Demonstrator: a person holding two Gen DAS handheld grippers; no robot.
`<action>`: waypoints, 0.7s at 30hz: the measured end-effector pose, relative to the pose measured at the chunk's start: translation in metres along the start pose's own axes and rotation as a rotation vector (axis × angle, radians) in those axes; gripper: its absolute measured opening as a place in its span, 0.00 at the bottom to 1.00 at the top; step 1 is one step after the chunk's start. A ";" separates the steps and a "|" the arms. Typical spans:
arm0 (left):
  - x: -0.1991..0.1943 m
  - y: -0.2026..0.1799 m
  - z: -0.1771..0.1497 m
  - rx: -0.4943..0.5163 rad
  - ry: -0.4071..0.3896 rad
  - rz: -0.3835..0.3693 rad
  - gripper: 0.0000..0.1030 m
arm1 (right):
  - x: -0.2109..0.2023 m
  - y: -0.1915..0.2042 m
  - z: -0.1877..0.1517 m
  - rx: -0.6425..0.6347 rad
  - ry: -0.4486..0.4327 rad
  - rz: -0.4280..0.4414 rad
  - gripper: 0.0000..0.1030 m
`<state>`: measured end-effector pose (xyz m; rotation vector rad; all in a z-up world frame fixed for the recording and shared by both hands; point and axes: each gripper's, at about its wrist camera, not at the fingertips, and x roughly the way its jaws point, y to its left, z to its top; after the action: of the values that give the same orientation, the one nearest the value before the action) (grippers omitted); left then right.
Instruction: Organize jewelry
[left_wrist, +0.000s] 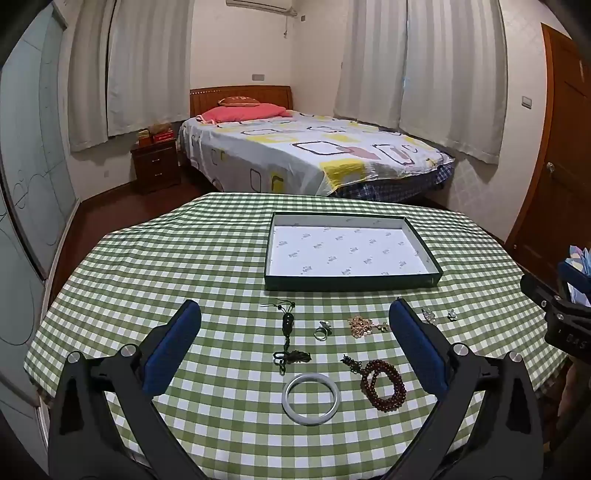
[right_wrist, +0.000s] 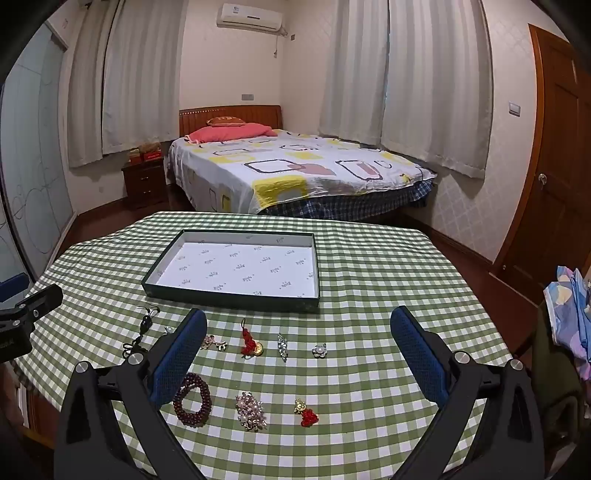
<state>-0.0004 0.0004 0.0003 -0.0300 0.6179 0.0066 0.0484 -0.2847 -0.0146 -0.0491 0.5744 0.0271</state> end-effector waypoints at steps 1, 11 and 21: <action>0.000 0.000 0.000 0.000 -0.002 0.000 0.96 | 0.000 0.000 0.000 0.001 0.005 0.001 0.94; -0.009 -0.005 0.002 -0.002 -0.009 -0.002 0.96 | -0.006 0.007 0.005 -0.003 -0.004 -0.001 0.94; -0.006 -0.003 0.004 -0.001 0.002 -0.005 0.96 | -0.004 0.001 0.004 0.005 -0.004 0.004 0.94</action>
<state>-0.0034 -0.0023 0.0070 -0.0329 0.6197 0.0017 0.0472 -0.2837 -0.0087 -0.0428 0.5710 0.0297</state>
